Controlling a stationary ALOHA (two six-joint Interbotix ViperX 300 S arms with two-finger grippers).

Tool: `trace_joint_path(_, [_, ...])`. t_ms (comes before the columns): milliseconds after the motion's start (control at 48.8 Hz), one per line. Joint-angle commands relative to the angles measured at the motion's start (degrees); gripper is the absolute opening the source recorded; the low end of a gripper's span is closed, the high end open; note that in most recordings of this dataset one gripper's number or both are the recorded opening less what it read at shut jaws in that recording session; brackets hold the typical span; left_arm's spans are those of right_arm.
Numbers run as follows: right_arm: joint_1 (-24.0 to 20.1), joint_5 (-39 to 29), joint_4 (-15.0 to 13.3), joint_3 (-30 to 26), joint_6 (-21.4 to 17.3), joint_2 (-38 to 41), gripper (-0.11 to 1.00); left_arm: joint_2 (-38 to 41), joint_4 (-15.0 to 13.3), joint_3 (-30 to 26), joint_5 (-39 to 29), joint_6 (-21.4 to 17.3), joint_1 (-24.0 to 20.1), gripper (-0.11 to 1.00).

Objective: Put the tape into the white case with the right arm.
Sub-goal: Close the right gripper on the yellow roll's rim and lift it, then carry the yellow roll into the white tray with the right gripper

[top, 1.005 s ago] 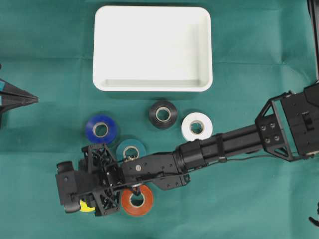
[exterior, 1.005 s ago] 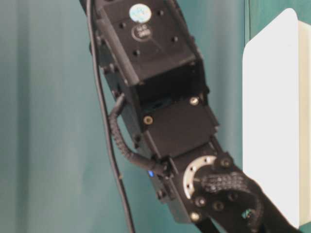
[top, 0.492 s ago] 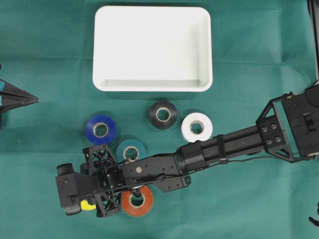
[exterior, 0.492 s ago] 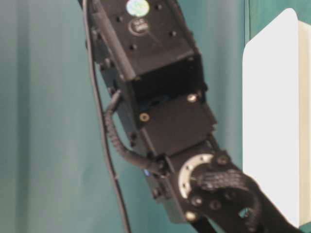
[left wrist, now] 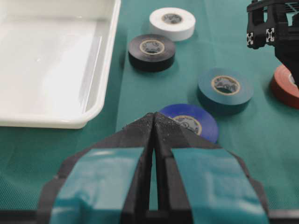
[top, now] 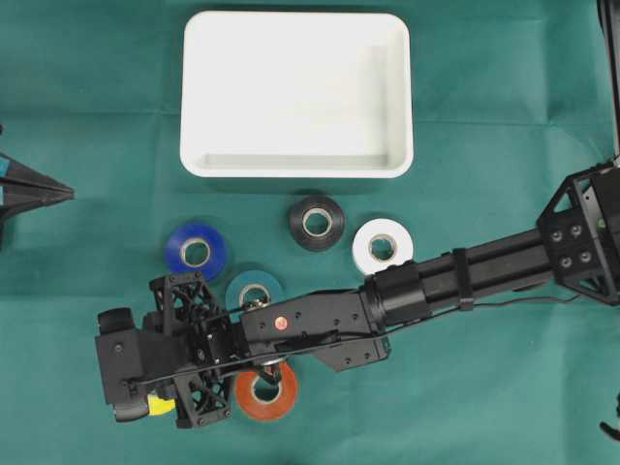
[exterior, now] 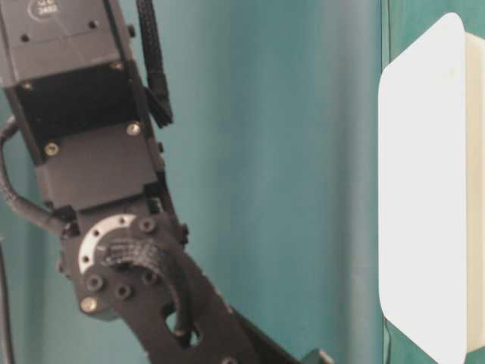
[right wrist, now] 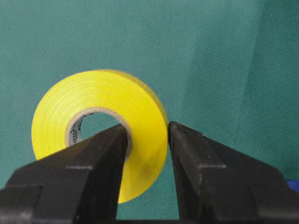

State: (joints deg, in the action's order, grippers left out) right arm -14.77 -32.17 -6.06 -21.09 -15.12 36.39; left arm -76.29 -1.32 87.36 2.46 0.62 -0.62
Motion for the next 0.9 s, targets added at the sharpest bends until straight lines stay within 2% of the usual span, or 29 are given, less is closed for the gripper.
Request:
trace_joint_path(0, [0.7,0.18,-0.18,-1.23,-0.26,-2.99,0.02,0.35,0.0,-0.7,0.26,0.0,-0.18,0.0])
trace_joint_path(164, [2.99,0.35,-0.7,-1.23,-0.26,-3.16,0.02,0.35,-0.09,-0.7,0.26,0.09,-0.18,0.0])
trace_joint_path(369, [7.47,0.18,-4.22,-1.23,-0.18,-4.22,0.02,0.35,0.0,-0.7,0.26,0.0,-0.09,0.0])
trace_joint_path(718, [15.64,0.35,-5.1,-1.32,-0.18,-4.92,0.02,0.35,0.0,-0.7,0.26,0.0,-0.09,0.0])
trace_joint_path(882, [18.98,0.44,-6.59,-1.32,-0.18,-5.1,0.02,0.35,0.0,-0.7,0.26,0.0,-0.18,0.0])
